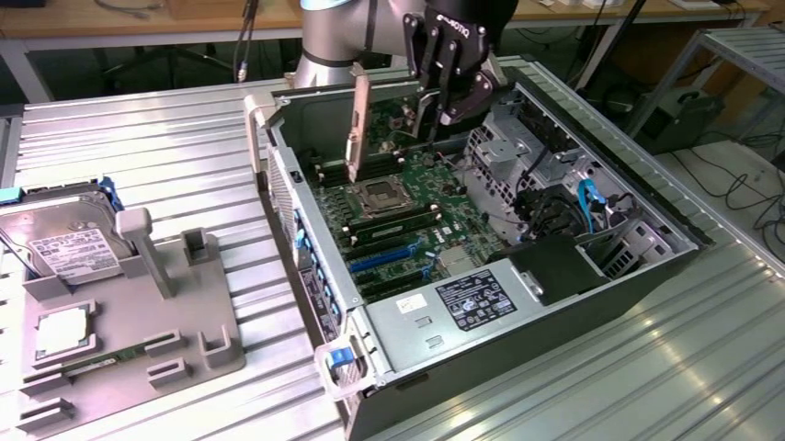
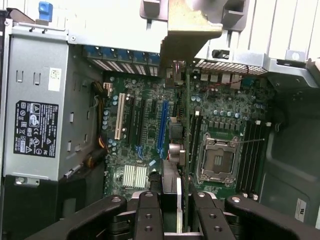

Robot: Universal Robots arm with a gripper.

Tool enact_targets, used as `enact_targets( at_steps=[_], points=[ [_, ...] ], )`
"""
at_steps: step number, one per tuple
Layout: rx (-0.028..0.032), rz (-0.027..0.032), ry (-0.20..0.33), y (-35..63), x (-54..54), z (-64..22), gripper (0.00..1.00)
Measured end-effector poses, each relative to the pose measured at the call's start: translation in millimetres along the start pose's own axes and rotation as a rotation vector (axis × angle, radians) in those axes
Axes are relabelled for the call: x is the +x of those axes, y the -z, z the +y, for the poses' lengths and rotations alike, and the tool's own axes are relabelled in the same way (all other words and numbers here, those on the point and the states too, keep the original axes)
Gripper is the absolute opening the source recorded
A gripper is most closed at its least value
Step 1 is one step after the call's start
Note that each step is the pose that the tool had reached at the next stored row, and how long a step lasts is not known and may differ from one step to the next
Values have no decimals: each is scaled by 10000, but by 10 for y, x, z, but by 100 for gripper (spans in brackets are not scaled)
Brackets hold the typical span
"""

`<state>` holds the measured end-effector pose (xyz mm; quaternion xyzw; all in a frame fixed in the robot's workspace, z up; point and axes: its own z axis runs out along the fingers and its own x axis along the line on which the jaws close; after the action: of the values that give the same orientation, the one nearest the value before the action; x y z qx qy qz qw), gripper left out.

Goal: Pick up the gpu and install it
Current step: 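Insert the gpu into the slot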

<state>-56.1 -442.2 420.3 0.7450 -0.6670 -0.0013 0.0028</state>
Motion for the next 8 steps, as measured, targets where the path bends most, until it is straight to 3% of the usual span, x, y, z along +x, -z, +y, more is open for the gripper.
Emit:
enact_targets(
  at_steps=[3,8],
  points=[
    [-1,-3,-324,-39,0,0,28],
    [-2,-3,-378,-102,-1,-1,28]
  ],
)
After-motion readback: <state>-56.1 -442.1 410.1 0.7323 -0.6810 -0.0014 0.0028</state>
